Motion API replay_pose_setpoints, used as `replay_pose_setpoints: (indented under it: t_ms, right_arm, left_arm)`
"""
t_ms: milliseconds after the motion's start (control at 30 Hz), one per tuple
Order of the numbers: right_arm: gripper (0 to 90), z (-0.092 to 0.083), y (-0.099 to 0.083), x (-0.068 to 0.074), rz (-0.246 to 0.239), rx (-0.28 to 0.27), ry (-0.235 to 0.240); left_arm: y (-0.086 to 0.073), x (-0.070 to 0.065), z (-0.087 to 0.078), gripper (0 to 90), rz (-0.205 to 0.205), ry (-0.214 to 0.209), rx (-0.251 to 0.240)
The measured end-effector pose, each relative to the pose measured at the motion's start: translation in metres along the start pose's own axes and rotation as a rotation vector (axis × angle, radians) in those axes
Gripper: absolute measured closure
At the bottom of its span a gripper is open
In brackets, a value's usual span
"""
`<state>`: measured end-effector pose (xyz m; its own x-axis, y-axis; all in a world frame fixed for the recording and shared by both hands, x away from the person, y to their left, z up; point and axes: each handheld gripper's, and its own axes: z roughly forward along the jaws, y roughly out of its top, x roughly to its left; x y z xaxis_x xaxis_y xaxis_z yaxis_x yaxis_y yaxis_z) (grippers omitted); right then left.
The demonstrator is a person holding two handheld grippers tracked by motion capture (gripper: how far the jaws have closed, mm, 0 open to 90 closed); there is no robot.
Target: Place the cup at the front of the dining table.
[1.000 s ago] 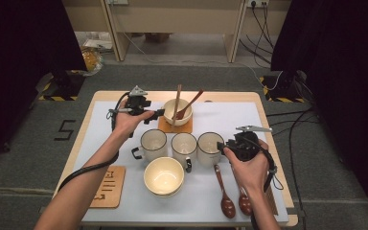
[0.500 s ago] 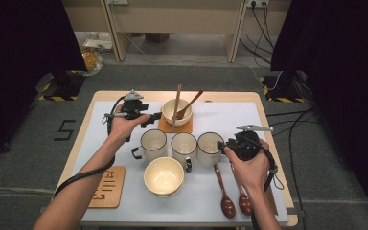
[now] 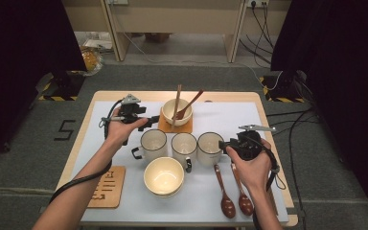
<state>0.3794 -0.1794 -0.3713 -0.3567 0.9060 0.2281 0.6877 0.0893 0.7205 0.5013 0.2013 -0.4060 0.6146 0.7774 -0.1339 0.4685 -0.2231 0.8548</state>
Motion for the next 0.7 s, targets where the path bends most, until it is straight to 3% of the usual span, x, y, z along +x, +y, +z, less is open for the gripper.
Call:
replay_pose_setpoints:
  t_ms: [700]
  right_arm:
    - [50.2,-0.002,0.0,0.005,-0.001,-0.001,-0.003]
  left_arm:
    - [-0.027,-0.011,-0.015,23.4,0.015,-0.039,0.015]
